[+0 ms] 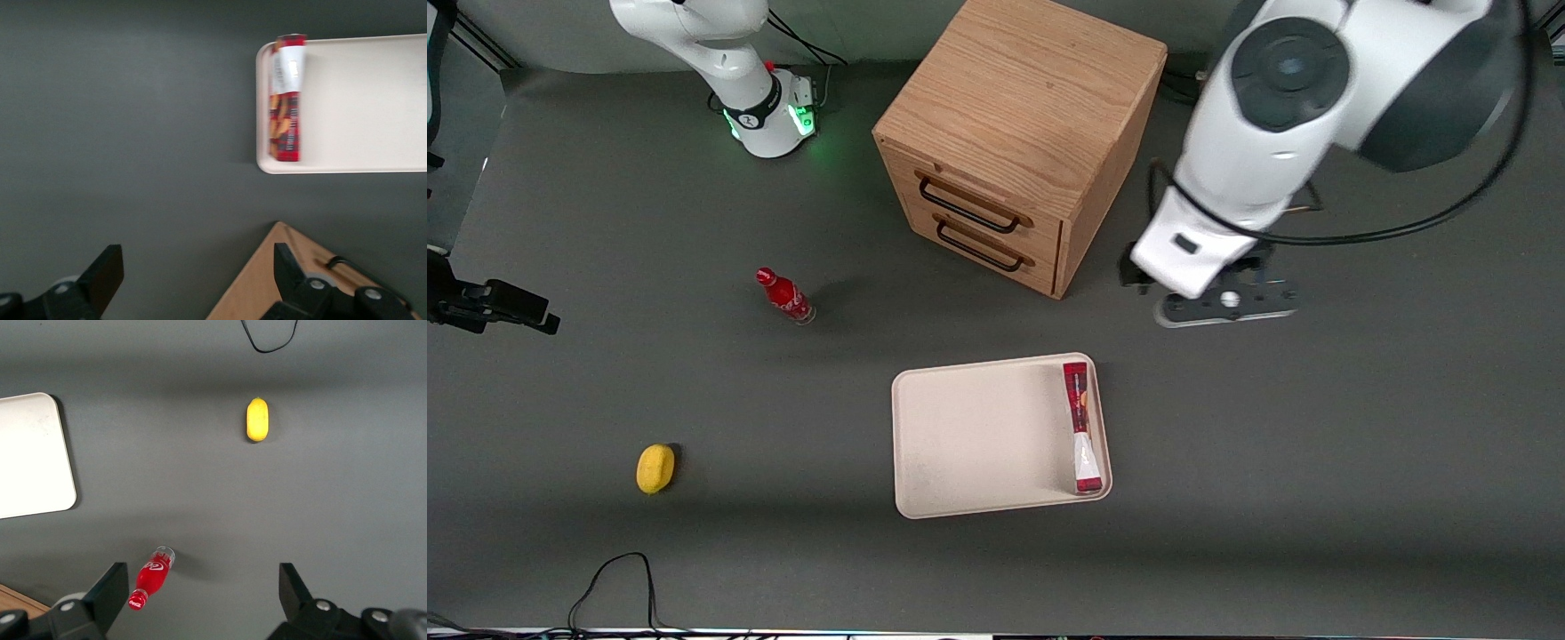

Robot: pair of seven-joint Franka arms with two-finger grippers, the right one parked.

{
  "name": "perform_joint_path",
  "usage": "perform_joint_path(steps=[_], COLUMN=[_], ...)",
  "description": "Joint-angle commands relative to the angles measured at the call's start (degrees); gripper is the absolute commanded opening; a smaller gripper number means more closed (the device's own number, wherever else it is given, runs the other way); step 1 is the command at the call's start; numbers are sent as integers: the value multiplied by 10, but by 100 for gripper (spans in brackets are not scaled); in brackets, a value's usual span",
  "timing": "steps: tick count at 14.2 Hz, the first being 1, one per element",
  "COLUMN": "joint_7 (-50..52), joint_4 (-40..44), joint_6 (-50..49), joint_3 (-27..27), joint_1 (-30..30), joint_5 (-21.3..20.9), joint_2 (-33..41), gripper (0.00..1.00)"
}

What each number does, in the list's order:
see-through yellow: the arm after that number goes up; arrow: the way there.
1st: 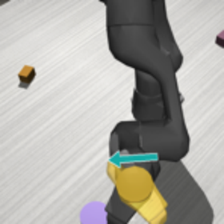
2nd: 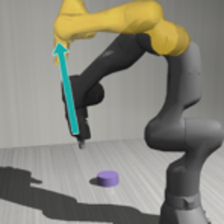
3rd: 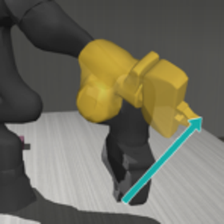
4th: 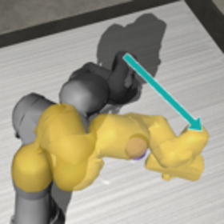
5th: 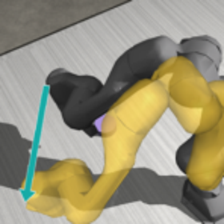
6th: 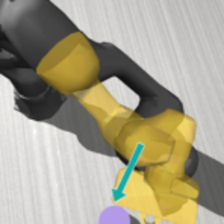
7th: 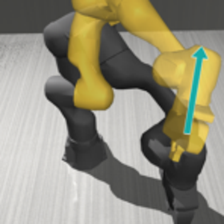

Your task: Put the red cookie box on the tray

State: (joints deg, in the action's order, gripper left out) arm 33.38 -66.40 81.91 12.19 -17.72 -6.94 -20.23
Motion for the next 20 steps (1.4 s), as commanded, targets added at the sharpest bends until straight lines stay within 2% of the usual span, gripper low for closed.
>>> perform_joint_path(steps=[1,3,5,11,13,15,16,20], joint_7=[-90,-180,-220,-260,-268,-269,-270,-269], joint_4=[-127,-166,-176,-283,-289,-290,-289,-274], joint_6=[13,17,19,109,125,137,135,115], joint_3=[-2,-2,-3,-6,-50,-121,-138,-139], joint_1=[85,158,197,243,221,158,142,140], joint_5=[34,52,52,51,52,52,52,61], joint_2=[105,135,136,184,186,186,186,185], gripper=[100,100,100,100,100,100,100,100])
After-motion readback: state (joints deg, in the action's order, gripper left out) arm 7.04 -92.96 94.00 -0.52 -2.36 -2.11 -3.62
